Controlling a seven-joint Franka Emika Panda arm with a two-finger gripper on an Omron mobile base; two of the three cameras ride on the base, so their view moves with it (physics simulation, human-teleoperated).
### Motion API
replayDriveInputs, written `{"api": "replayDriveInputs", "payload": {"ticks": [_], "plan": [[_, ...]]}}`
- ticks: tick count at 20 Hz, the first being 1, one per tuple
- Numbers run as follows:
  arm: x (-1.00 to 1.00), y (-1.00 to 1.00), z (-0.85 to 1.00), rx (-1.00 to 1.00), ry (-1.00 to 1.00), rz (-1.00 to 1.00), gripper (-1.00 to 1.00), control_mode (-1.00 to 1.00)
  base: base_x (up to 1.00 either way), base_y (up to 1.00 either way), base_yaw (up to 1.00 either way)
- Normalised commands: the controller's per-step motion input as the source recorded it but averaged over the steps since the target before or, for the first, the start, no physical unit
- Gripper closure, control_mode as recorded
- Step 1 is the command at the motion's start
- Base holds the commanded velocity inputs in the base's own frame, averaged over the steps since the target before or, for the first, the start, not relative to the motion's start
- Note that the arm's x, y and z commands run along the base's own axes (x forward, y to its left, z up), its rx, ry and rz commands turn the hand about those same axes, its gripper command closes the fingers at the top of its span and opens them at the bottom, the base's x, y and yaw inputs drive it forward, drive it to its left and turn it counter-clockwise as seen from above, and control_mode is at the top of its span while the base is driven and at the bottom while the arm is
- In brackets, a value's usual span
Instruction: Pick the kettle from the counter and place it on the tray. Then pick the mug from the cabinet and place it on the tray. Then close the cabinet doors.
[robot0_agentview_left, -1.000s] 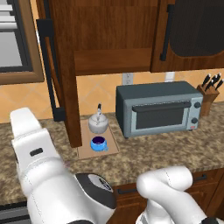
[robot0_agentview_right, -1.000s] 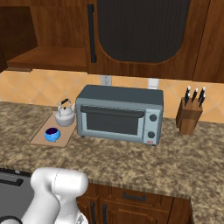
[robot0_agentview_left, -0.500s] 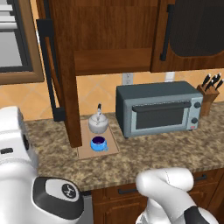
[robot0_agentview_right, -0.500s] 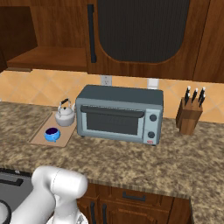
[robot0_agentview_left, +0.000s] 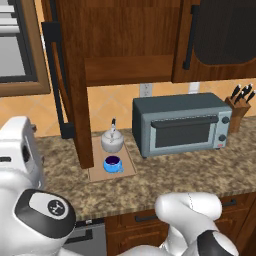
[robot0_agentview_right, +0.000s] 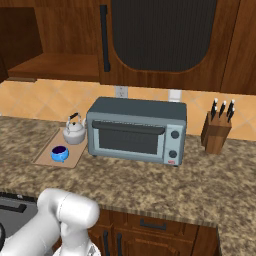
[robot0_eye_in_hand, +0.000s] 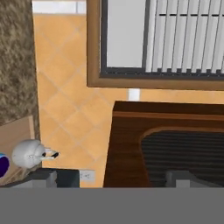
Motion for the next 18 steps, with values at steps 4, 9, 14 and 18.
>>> {"api": "replayDriveInputs", "payload": {"ticks": [4,9,14,18], "plan": [[0.09,-0.29,-0.13,0.0,0.0,-0.16,-1.0,-1.0,0.0,0.0,0.0],[0.14,-0.32,-0.02,0.0,0.0,-0.13,-1.0,-1.0,0.0,0.0,0.0],[0.0,-0.16,0.09,0.0,0.0,-0.1,-1.0,-1.0,0.0,0.0,0.0],[0.0,-0.23,0.0,0.0,0.0,-0.15,-1.0,-1.0,0.0,0.0,0.0]]}}
